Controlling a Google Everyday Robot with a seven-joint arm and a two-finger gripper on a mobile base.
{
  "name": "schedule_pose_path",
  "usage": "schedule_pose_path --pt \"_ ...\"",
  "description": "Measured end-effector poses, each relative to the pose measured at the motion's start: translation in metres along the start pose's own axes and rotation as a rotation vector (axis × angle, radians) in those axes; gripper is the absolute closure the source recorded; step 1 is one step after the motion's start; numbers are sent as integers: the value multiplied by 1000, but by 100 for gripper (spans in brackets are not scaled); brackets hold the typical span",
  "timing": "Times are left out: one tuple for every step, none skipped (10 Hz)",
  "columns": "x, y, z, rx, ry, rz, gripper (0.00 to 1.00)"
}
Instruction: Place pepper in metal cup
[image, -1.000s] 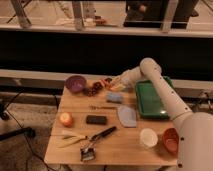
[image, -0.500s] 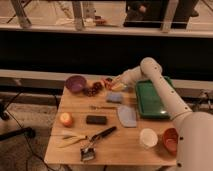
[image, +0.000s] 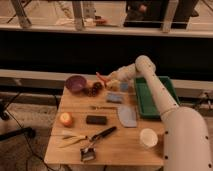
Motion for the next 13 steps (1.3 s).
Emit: schedule_pose_path --pt "-3 -13 9 11 -26 -1 100" --pt "-3 -19 12 20 -42 3 100" --pt "-3 -24 13 30 -51 4 100" --pt "-4 -26 16 34 -63 2 100" --pt "-2 -29 15 49 -74 3 100" --pt "3 -30 12 63 -82 7 100" --pt "7 -31 12 73 -93 8 100" --pt "11 -31 14 79 -102 9 100" --pt "14 -33 15 86 -111 10 100" --pt "18 -34 15 92 -115 11 100" --pt "21 -38 17 93 -124 9 100" --pt "22 -38 19 87 -131 7 100" --pt "24 -42 20 92 -134 7 100"
